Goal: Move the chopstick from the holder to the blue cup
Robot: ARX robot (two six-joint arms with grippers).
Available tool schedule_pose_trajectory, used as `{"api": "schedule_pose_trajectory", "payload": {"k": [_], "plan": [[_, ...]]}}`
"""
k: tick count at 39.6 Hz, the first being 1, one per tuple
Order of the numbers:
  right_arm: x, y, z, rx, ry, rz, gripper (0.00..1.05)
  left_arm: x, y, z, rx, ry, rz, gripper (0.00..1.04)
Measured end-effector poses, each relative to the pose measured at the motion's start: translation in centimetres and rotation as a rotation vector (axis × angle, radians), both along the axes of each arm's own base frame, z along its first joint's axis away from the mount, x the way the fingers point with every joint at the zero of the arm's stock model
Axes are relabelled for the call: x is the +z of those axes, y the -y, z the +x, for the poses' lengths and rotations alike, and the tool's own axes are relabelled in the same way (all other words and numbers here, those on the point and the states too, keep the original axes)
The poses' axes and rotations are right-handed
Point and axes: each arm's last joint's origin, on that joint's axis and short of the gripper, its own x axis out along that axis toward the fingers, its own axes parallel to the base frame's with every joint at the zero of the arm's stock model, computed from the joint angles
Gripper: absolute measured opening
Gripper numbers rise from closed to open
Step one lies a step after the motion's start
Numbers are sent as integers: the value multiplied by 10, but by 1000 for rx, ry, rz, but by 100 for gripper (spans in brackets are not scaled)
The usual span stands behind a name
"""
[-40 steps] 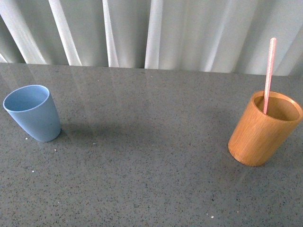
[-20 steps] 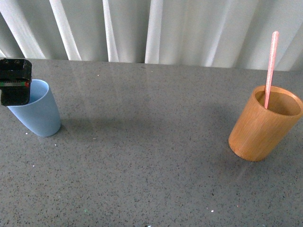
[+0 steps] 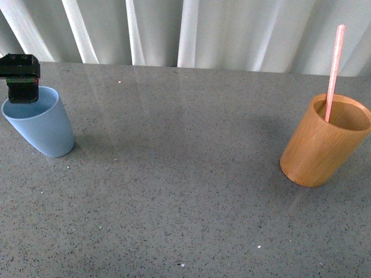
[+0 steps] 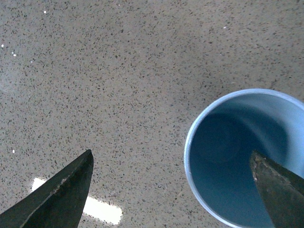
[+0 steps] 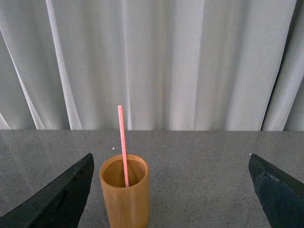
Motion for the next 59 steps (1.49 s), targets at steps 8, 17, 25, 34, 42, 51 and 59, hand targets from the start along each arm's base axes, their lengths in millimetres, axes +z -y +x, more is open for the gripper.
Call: {"api": "schedule_pose_trajectory", "payload": {"k": [8,17,25,34,42,51,59], "plan": [[0,0,0,0,0,0,95,-16,-5,11,5,-36,5,98],[0,0,0,0,0,0,95,-26,0,25,-11,-66,4,91],[0,0,0,0,0,0,95,-30,12,31,-68,-119,-53,52],[0,0,0,0,0,0,95,-36,23,32,-99,-165,-100,14],[0,0,0,0,0,0,95,-33,31,34,-130,-179,-86,4],[0,0,0,0,0,0,95,2,61,25,-327,-193,-57,4],[0,0,0,0,0,0,95,34,108,7,-539,-190,-40,4]]}}
